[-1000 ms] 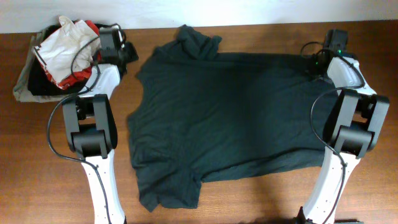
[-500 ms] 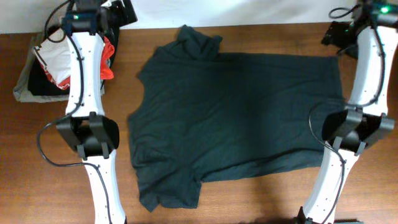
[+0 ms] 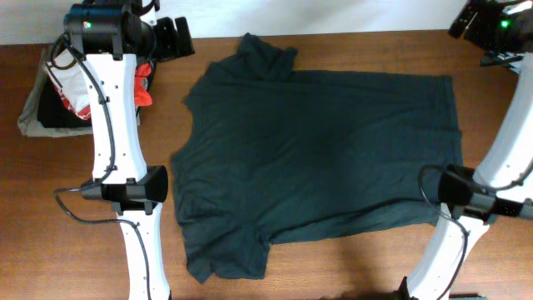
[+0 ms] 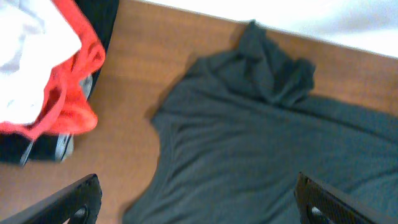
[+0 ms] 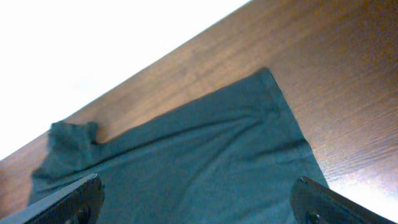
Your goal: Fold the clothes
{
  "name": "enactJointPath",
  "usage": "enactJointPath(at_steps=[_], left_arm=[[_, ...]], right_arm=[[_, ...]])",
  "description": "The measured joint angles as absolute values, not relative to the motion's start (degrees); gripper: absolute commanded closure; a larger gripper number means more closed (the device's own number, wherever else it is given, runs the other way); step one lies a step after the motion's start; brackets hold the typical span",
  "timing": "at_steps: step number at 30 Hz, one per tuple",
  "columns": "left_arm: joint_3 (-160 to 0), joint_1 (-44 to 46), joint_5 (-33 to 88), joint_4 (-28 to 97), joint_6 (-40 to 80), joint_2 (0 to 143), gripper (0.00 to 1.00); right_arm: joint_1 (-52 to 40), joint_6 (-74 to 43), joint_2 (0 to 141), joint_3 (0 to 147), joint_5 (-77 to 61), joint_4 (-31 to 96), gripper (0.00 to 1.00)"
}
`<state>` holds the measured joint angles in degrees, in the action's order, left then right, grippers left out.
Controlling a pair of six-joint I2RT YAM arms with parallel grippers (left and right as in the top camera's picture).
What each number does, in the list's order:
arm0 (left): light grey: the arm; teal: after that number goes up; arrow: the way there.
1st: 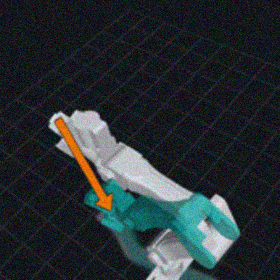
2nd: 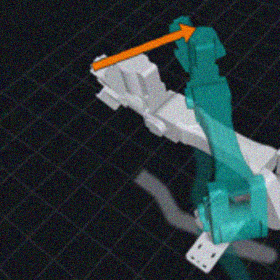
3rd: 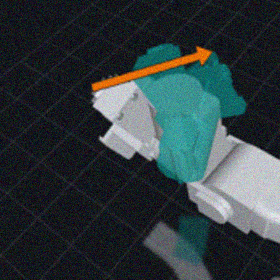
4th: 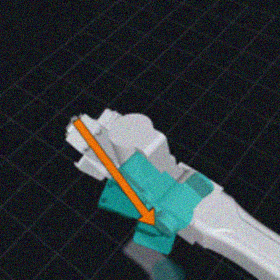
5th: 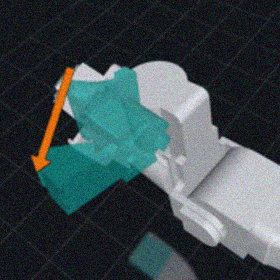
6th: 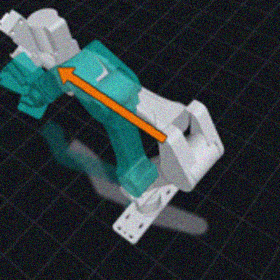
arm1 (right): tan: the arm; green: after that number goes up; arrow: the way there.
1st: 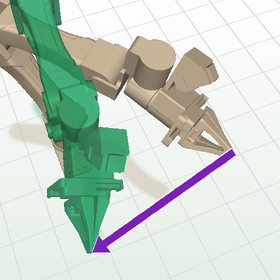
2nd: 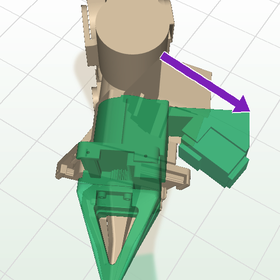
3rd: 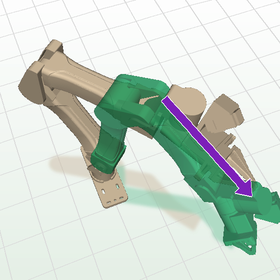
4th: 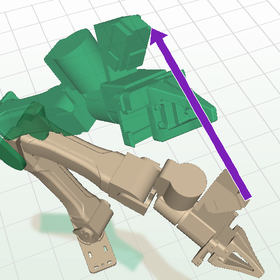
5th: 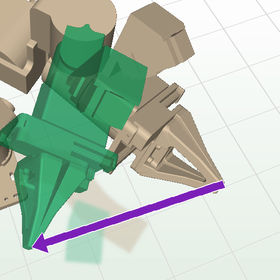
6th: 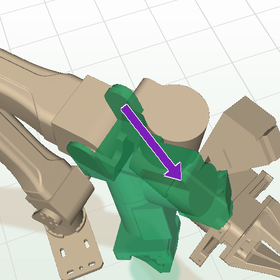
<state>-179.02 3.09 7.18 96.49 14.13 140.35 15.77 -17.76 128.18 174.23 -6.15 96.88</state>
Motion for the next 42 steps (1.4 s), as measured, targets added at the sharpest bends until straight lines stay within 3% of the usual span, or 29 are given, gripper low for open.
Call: enactJointPath(at_steps=[10,18,23,31,42], left_arm=[[-175.54,7.18,10.17,96.53,12.01,125.43,0.02],[-140.49,19.09,9.21,96.53,10.46,104.51,0.01],[-115.22,23.31,8.64,94.00,10.48,99.35,0.01],[-81.73,34.44,13.08,79.35,12.19,98.04,0.05],[-70.61,51.92,9.39,73.63,21.69,98.02,0.06]], right_arm=[[16.25,-21.56,103.20,138.10,7.22,96.97,0.01],[19.92,-24.77,89.93,112.88,10.48,94.32,0.01],[20.45,-25.43,80.90,96.14,8.86,86.06,0.01],[20.49,-25.52,79.20,74.17,2.81,71.33,0.01],[20.49,-25.54,79.96,67.20,0.89,61.82,0.01]])
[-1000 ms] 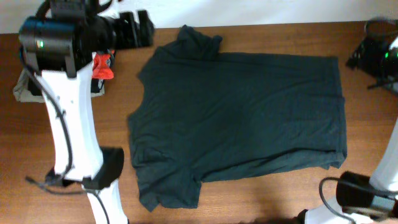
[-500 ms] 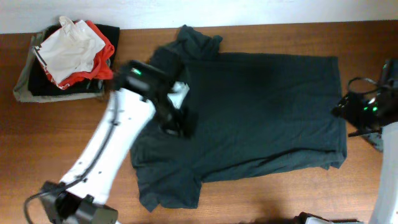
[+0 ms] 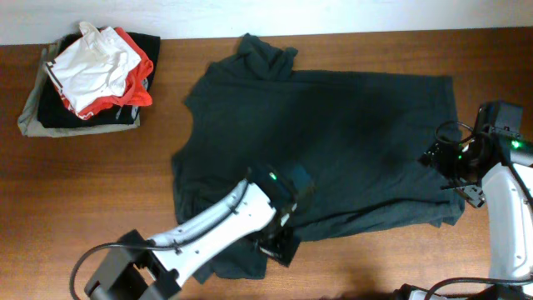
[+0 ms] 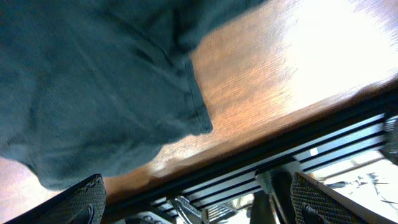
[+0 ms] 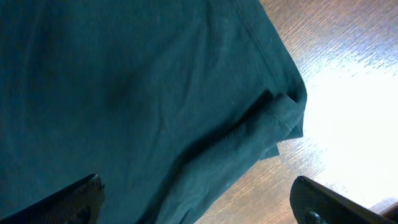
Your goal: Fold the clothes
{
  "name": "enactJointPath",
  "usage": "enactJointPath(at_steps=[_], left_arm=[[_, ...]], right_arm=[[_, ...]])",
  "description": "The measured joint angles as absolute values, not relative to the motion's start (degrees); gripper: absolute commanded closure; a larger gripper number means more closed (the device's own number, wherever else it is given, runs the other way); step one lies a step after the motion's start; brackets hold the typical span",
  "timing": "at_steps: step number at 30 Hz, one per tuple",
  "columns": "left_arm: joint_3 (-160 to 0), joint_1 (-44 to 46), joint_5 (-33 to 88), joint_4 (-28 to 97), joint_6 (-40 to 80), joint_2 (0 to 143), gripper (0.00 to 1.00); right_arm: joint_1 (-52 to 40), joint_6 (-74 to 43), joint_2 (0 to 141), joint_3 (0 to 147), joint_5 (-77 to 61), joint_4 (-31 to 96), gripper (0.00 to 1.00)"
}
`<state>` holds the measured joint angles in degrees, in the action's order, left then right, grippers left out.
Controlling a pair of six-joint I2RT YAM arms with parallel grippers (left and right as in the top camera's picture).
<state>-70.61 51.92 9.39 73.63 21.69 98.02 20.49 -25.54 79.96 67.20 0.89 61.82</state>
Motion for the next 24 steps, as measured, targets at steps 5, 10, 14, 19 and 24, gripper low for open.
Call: enactJointPath(at_steps=[5,10,14,19,24], left_arm=[[-64.90,54.30,7.22,73.14,25.45,97.97,0.06],[-57.08,54.24,6.15,66.76,26.65,97.82,0.17],[-53.52,54.37,6.17,61.93,26.81,97.76,0.17],[-52.75,56.45,6.17,58.02,26.81,97.76,0.16],[-52.75,59.07,6.15,55.02,26.81,97.76,0.16]], right_arm=[[20.56,-25.52,80.01,67.20,0.69,61.23,0.01],[22.50,-25.54,80.01,67.20,0.47,61.23,0.01],[24.51,-25.52,80.01,67.20,0.49,61.23,0.01],[24.99,-25.52,80.03,67.20,0.49,61.23,0.01],[24.99,-25.52,81.52,67.20,0.49,61.21,0.01]])
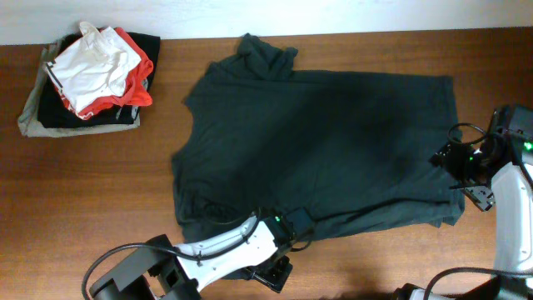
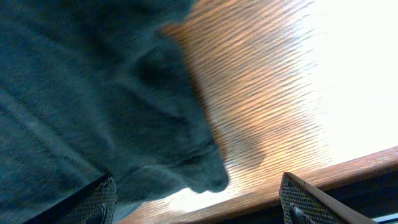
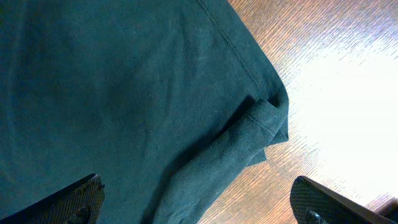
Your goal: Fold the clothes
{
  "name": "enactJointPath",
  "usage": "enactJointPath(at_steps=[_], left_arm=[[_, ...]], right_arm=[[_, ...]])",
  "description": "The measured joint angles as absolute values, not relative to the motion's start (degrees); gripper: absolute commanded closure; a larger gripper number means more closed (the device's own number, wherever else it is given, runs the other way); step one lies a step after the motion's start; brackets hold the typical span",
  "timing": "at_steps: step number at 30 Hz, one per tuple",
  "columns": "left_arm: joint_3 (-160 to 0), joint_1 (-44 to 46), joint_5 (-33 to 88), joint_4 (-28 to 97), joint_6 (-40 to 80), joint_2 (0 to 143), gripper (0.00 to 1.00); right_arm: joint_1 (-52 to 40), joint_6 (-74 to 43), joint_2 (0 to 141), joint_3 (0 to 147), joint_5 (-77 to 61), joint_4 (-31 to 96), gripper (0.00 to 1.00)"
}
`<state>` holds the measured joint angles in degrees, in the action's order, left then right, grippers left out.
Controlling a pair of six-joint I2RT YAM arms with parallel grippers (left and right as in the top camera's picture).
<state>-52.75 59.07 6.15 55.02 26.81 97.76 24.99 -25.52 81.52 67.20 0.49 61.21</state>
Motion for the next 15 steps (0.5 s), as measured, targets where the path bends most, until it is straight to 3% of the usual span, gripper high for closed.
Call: enactJointPath(at_steps=[5,8,9,10,15], left_arm=[[-52.58,59.46,5.50,54.28,26.79,97.73,0.19],[-51.57,59.46,5.50,52.66,26.79,97.71,0.43],[-51.20,59.46,5.34,52.45,26.39,97.71,0.58],[-50.85,59.46,5.04,52.51,26.57,97.71,0.62],[-50.81,59.46,4.54,52.47,26.63,97.71,0.61]], right_arm=[[24.99,-25.52,84.01,67.20,0.49,61.21,0.01],[24.99,-25.52,84.97,67.18,0.47,61.28,0.01],[24.99,-25.52,84.99,67.18,0.49,61.30,0.02],[24.99,-25.52,84.99,67.18,0.49,61.71,0.01],[24.99,-25.93,84.99,66.87,0.49,63.16,0.01]])
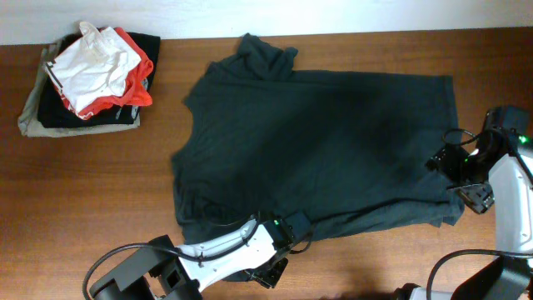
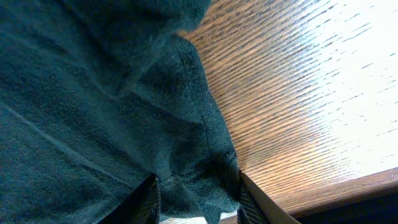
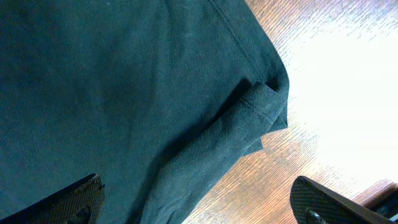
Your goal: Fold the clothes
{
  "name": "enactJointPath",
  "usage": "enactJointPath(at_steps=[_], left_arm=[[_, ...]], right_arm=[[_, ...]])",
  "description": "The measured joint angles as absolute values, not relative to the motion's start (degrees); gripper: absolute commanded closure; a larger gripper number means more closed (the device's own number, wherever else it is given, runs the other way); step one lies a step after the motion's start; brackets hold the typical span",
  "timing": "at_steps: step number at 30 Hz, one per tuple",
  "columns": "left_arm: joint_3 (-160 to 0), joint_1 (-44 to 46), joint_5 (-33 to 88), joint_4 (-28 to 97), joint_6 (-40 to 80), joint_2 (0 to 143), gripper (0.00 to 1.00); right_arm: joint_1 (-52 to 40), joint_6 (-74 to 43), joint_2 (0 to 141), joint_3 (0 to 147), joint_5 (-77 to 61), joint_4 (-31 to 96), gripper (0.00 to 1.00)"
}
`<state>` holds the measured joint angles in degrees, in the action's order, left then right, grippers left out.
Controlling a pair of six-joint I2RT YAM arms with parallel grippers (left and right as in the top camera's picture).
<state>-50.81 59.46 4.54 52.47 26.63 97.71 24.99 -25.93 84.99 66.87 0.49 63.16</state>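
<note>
A dark green T-shirt (image 1: 316, 142) lies spread flat on the wooden table, collar to the left and hem to the right. My left gripper (image 1: 271, 271) is down at the near sleeve. In the left wrist view its fingers (image 2: 151, 200) stand close together, and the left gripper (image 2: 198, 202) is shut on the sleeve's bunched edge (image 2: 205, 168). My right gripper (image 1: 462, 175) hovers at the near right hem corner. In the right wrist view that corner (image 3: 261, 112) is doubled over on itself, and the right gripper (image 3: 196, 202) is wide open above it.
A pile of folded clothes (image 1: 92, 71), white and red on top, sits at the back left corner. Bare wooden table (image 1: 83, 192) surrounds the shirt. The table's front edge (image 2: 323, 199) runs just past the left gripper.
The left gripper's fingers, wide apart over the sleeve edge before, now stand close together with the cloth pinched between them. The right gripper has shifted slightly over the hem corner and stays open.
Both arms first stood high at the table's back corners, grippers open. Then the left gripper was over the near sleeve and the right over the near right hem corner. The left was then lower at the sleeve edge, and now it grips it.
</note>
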Motion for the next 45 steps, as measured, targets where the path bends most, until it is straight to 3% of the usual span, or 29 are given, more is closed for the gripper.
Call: enactJointPath(at_steps=[7,11,22,27,33,36,45], left_arm=[[-50.28,59.46,4.45,52.01,26.63,97.27,0.62],[-50.17,59.46,4.27,51.92,26.70,97.19,0.71],[-50.11,59.46,3.81,51.96,26.63,97.17,0.69],[-50.11,59.46,3.88,51.94,26.65,97.17,0.62],[-50.11,59.46,4.45,51.64,26.63,97.06,0.62],[-50.09,59.46,4.45,51.57,26.63,97.06,0.62],[-50.09,59.46,4.45,51.57,26.63,97.06,0.62]], right_arm=[[24.99,-28.40,85.08,58.46,0.10,58.39,0.01],[24.99,-28.58,85.10,56.58,-0.12,58.24,0.01],[25.58,-30.70,85.10,54.22,1.06,58.33,0.01],[34.52,-32.49,85.14,48.77,-1.39,54.37,0.01],[42.09,-29.32,85.14,45.25,-5.76,50.61,0.02],[42.74,-28.60,85.14,42.94,-6.61,47.62,0.07],[42.83,-28.27,85.14,42.17,-12.21,44.12,0.09]])
